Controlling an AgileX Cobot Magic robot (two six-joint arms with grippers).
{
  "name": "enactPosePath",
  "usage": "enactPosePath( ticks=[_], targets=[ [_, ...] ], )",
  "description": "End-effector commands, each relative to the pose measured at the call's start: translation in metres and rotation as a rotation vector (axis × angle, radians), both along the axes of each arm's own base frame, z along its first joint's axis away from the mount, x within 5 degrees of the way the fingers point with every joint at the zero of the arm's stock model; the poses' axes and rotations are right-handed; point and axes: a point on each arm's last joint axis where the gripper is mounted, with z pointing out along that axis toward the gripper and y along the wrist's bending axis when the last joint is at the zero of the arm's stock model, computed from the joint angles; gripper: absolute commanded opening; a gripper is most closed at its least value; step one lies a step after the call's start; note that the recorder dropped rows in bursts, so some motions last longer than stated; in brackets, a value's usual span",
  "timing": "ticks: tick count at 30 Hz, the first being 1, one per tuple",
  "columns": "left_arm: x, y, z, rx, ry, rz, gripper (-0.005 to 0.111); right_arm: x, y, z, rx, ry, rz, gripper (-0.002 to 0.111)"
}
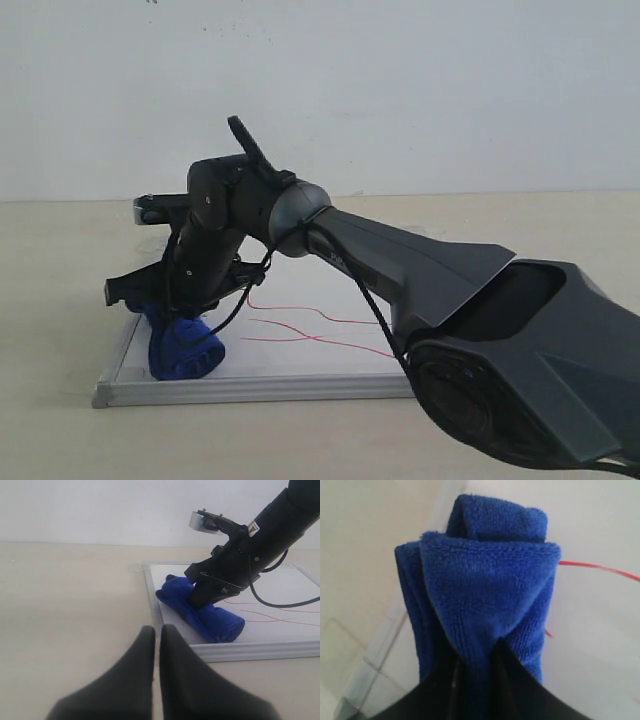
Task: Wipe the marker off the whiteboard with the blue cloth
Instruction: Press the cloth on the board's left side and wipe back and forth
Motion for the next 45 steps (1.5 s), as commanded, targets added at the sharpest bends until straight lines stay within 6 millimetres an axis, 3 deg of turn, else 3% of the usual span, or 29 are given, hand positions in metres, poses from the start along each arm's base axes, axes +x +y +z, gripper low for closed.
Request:
enactPosePath(
  ticks=[1,5,10,12,23,27,31,39,42,45],
  targets=[
    [0.000,0.000,-0.001,0.011,0.003,0.002,0.004,-0.007,0.010,-0.019,0.048,0.044,0.054,0.000],
    [0.000,0.000,-0.001,0.011,0.003,0.002,0.004,-0.005,0.008,-0.023,0.016,0.013,0.072,0.000],
    [0.000,0.000,-0.001,0.011,0.003,0.002,0.004,-0.014,0.017,-0.017,0.118,0.023,0.216,0.000],
    [0.000,0.000,-0.001,0.011,0.003,0.002,0.004,-0.010,0.015,-0.018,0.083,0.005,0.184,0.000],
    [0.000,0.000,-0.001,0.011,0.003,0.002,0.004,0.025,-0.050,-0.028,-0.512,-0.168,-0.094,-0.001],
    [0.000,0.000,-0.001,0.011,0.003,0.002,0.004,0.032,-0.060,-0.022,-0.628,-0.260,-0.099,-0.001],
    [0.000,0.000,-0.001,0.011,0.003,0.002,0.004,0.029,-0.052,-0.025,-0.527,-0.212,-0.095,-0.001],
    [0.000,0.000,-0.001,0.011,0.003,0.002,0.004,0.010,0.008,-0.016,0.093,-0.108,0.059,-0.001],
    [0.000,0.000,-0.001,0.011,0.003,0.002,0.004,0.011,0.009,-0.016,0.074,-0.155,0.079,-0.001],
    [0.000,0.000,-0.001,0.011,0.003,0.002,0.004,0.018,-0.011,-0.024,-0.154,-0.188,0.001,-0.001]
  ],
)
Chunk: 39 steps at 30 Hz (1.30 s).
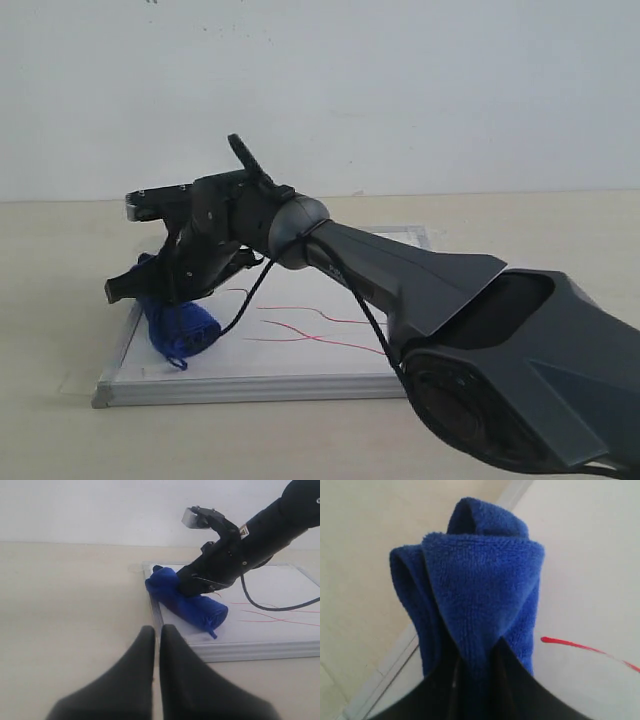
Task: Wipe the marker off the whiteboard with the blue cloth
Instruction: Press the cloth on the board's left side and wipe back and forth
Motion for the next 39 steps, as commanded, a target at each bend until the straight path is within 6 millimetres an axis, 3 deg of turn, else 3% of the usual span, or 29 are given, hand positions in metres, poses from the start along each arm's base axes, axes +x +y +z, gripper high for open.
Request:
enactPosePath(
  ticks=[1,4,6,8,11,13,15,18,20,22,26,29,33,39],
  targets=[
    [0.000,0.000,-0.001,0.011,0.003,0.002,0.004,0.006,-0.026,-0.019,-0.290,-0.009,-0.134,-0.001],
    [0.000,0.000,-0.001,0.011,0.003,0.002,0.004,0.015,-0.053,-0.016,-0.562,-0.125,-0.259,-0.001],
    [0.000,0.000,-0.001,0.011,0.003,0.002,0.004,0.018,-0.057,-0.013,-0.596,-0.152,-0.268,-0.001],
    [0.000,0.000,-0.001,0.011,0.003,0.002,0.004,0.018,-0.051,-0.011,-0.531,-0.148,-0.257,-0.001],
    [0.000,0.000,-0.001,0.011,0.003,0.002,0.004,0.006,-0.012,-0.013,-0.123,-0.021,-0.099,-0.001],
    [0.000,0.000,-0.001,0.011,0.003,0.002,0.004,-0.005,0.007,-0.019,0.019,0.029,0.006,-0.001],
    [0.000,0.000,-0.001,0.011,0.003,0.002,0.004,-0.005,0.002,-0.025,-0.071,0.004,0.007,-0.001],
    [0.000,0.000,-0.001,0.011,0.003,0.002,0.004,0.021,-0.032,-0.025,-0.282,-0.117,-0.261,-0.001],
    [0.000,0.000,-0.001,0.011,0.003,0.002,0.004,0.027,-0.039,-0.022,-0.282,-0.124,-0.301,-0.001],
    [0.000,0.000,-0.001,0.011,0.003,0.002,0.004,0.023,-0.030,-0.022,-0.183,-0.074,-0.282,-0.001],
    [0.000,0.000,-0.001,0.011,0.003,0.002,0.004,0.001,0.006,-0.019,-0.055,-0.120,-0.044,-0.001],
    [0.000,0.000,-0.001,0.011,0.003,0.002,0.004,0.000,0.000,-0.022,-0.178,-0.148,-0.015,-0.001],
    [0.000,0.000,-0.001,0.011,0.003,0.002,0.004,0.010,-0.038,-0.026,-0.574,-0.194,-0.099,-0.001],
    [0.000,0.000,-0.001,0.011,0.003,0.002,0.004,0.019,-0.067,-0.025,-0.756,-0.163,-0.160,-0.001]
  ],
)
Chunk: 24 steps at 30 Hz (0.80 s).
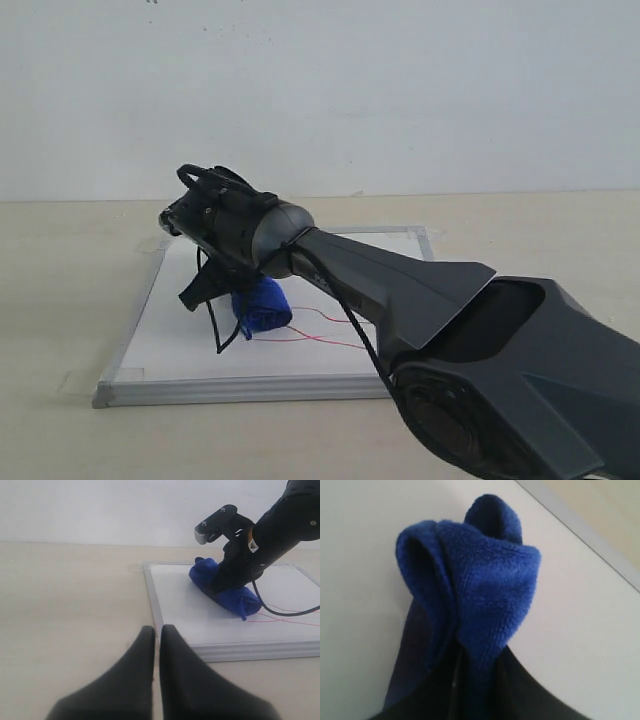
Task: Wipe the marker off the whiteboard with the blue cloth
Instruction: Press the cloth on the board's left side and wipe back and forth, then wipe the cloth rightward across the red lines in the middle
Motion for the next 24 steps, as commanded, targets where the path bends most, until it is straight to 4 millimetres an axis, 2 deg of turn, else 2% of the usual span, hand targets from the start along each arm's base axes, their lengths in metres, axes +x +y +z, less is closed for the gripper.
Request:
enactPosePath(
  ticks=[1,3,7,12,15,17,20,24],
  targets=[
    [0.000,0.000,-0.001,0.011,0.003,0.002,0.004,0.008,-0.033,-0.019,-0.181,0.091,-0.108,-0.001],
    [0.000,0.000,-0.001,0.011,0.003,0.002,0.004,0.006,-0.031,-0.020,-0.160,0.113,-0.111,-0.001],
    [0.000,0.000,-0.001,0.011,0.003,0.002,0.004,-0.002,-0.015,-0.025,0.018,0.218,-0.065,-0.001],
    [0.000,0.000,-0.001,0.011,0.003,0.002,0.004,-0.022,0.017,-0.026,0.256,0.381,0.145,-0.001],
    [0.000,0.000,-0.001,0.011,0.003,0.002,0.004,-0.034,0.031,-0.024,0.273,0.394,0.260,-0.001],
    [0.000,0.000,-0.001,0.011,0.003,0.002,0.004,-0.040,0.035,-0.024,0.268,0.402,0.268,-0.001],
    [0.000,0.000,-0.001,0.011,0.003,0.002,0.004,-0.040,0.030,-0.026,0.223,0.423,0.214,-0.001],
    [0.000,0.000,-0.001,0.011,0.003,0.002,0.004,-0.031,0.005,-0.029,-0.004,0.376,0.106,-0.001]
  ],
)
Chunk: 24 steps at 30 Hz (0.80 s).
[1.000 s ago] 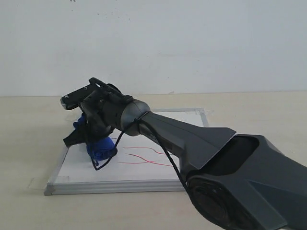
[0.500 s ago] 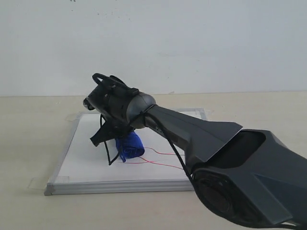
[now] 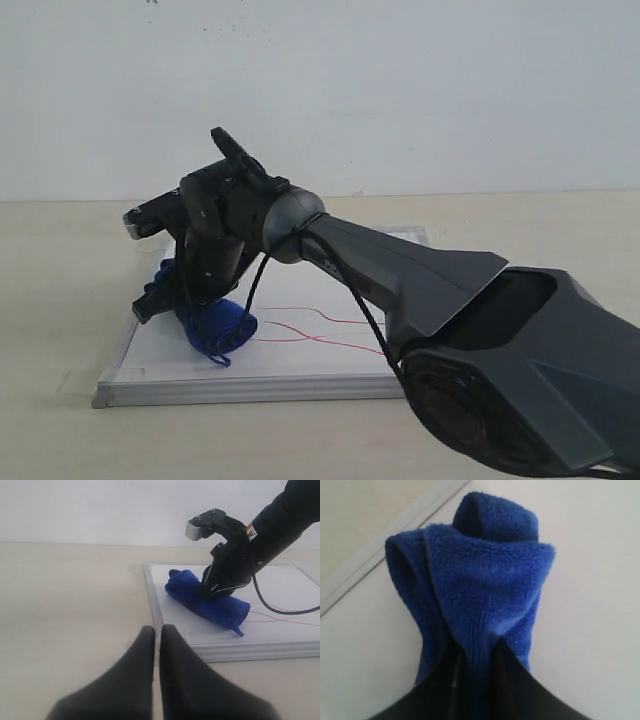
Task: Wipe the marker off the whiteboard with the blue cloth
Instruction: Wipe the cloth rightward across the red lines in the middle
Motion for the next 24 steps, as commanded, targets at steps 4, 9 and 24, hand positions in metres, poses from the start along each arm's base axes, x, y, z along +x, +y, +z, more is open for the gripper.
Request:
enactPosePath(
  ticks=[4,9,24],
  targets=[
    [0.000,0.000,-0.001,0.009,0.003,0.002,0.004,0.013,-0.043,-0.025,-0.378,-0.019,-0.149,-0.001],
    [0.000,0.000,-0.001,0.009,0.003,0.002,0.004,0.032,-0.065,-0.012,-0.356,-0.022,-0.207,-0.001],
    [0.000,0.000,-0.001,0.009,0.003,0.002,0.004,0.043,-0.110,-0.005,-0.433,0.024,-0.271,-0.001]
  ],
)
